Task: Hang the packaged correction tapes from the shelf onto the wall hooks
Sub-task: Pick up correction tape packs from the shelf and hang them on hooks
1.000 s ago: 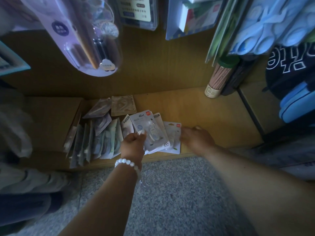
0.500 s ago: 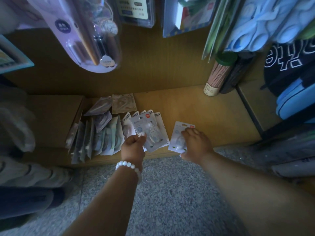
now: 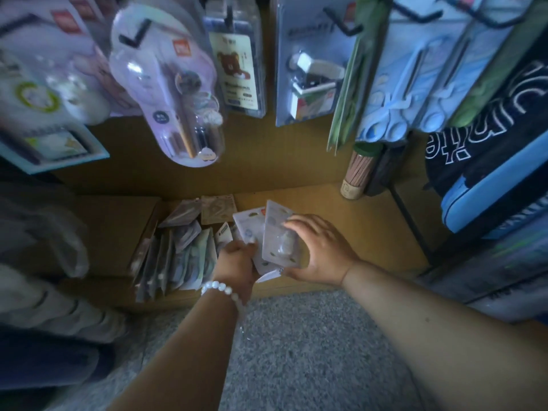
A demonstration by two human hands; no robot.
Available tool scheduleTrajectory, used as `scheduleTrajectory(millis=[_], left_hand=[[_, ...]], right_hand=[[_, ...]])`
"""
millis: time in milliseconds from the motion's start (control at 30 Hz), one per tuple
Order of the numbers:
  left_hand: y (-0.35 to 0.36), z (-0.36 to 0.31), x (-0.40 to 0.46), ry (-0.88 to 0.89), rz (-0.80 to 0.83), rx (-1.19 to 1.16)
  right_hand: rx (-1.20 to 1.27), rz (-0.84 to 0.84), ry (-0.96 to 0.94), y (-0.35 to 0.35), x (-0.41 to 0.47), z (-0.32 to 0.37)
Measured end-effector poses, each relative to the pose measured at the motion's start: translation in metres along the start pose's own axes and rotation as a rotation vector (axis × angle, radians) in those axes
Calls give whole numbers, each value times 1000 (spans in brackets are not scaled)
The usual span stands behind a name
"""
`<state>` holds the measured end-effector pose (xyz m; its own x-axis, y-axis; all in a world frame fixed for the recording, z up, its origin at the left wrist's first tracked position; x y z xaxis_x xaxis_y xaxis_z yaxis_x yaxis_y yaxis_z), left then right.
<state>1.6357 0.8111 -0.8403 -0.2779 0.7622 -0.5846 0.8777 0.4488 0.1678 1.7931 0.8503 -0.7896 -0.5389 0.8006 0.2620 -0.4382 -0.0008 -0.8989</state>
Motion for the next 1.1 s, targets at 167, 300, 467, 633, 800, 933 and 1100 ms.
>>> scheduleTrajectory(millis=[167,300,467,633,800,933,1100], left_hand=[[10,-31,-29,71,130,9],[11,-50,-53,131,168,79],[8,-66,-84,171,179,107],[7,-78,-122,234,192,71],[5,-107,-161,379,181,44],[-1,-142,-193,516,157,-8],[-9,-181,-228,599,170,-77]], right_hand=[[-25,54,-81,-28,10,32],[-15,85,-123,-50,12,50],[80,-100,58,-89,8,62],[353,-342,407,-116,-11,60],[806,-345,454,-132,-19,83],[997,-304,346,-161,-15,121],[1079,-358,300,-201,-5,155]])
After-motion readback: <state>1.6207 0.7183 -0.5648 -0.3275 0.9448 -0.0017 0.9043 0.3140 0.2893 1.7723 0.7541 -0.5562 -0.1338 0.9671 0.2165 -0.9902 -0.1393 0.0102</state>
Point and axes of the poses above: each hand's wrist, its own x-axis towards the middle knuckle, its own y-axis out of the palm, z = x × y, the point moved 7 cm from there along x, towards the middle knuckle, and after that the axes turned 1 degree about -x, right-handed, at the moved point
